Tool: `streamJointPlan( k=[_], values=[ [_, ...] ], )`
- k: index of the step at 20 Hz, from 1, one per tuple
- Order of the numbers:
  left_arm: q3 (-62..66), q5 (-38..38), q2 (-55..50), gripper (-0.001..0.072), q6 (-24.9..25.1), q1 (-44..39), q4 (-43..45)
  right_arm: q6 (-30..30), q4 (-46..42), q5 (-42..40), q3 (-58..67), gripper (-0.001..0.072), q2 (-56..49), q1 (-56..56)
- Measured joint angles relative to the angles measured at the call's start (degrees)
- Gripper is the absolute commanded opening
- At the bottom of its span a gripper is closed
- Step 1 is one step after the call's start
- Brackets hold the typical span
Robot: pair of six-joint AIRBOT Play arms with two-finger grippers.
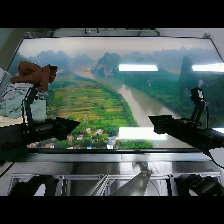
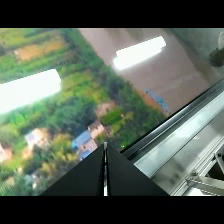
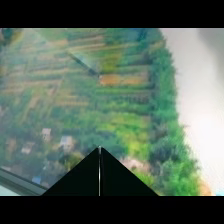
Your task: Fold the shirts.
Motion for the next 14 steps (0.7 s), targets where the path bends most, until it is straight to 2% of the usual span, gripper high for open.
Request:
streamJointPlan(
  k=[14],
  values=[
    [-0.94,-0.37,0.0,0.0017,0.0,0.0,-0.04,0.0,0.0,0.35,-0.04,0.002,0.0,0.0]
  ],
)
